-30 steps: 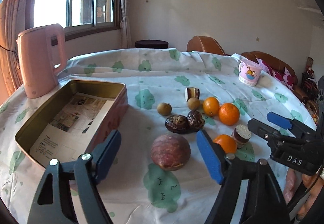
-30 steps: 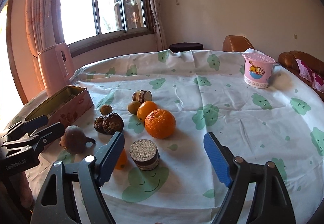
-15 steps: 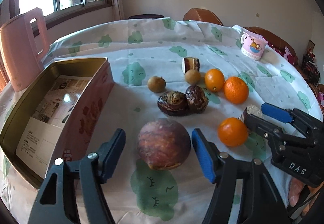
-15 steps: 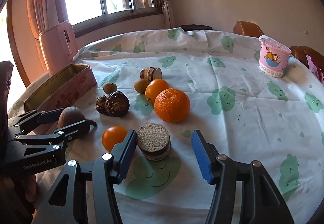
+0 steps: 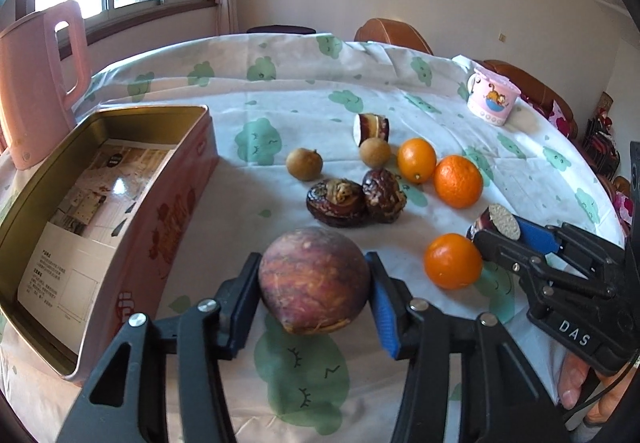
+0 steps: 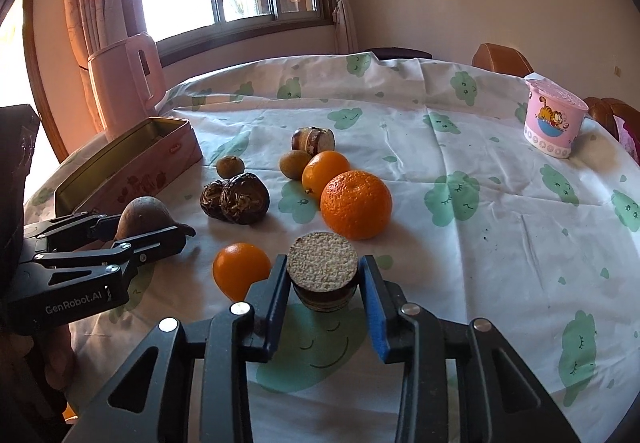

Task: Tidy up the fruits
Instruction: 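Close the right tool on the white-topped jar while the left tool grasps the large brown fruit, then carry the jar in the right tool while the left tool carries the brown fruit over the tin box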

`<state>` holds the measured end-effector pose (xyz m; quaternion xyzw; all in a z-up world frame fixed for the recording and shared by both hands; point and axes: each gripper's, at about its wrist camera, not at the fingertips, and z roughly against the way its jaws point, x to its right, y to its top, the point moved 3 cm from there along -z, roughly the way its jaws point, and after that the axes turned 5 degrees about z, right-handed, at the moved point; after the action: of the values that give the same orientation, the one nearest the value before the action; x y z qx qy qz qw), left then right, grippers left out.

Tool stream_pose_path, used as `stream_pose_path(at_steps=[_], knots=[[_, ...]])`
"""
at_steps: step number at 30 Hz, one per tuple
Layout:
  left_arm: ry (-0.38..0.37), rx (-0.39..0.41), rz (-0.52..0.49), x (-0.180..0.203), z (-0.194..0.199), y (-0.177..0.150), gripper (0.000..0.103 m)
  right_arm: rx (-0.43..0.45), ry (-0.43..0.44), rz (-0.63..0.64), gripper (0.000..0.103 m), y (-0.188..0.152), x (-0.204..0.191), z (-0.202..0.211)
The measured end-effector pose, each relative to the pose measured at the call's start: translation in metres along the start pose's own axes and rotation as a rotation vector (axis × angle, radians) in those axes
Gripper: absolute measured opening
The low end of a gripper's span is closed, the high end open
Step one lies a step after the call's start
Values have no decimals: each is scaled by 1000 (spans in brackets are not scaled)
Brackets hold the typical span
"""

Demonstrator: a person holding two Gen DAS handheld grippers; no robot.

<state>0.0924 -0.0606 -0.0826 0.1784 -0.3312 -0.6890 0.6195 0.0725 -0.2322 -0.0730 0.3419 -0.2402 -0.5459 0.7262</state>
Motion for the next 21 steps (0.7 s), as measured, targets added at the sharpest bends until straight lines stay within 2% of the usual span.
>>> stream_pose_path(at_steps=[21], knots=[[5, 148, 23, -5, 24, 1, 52, 129, 3, 57, 37, 0, -11, 19]])
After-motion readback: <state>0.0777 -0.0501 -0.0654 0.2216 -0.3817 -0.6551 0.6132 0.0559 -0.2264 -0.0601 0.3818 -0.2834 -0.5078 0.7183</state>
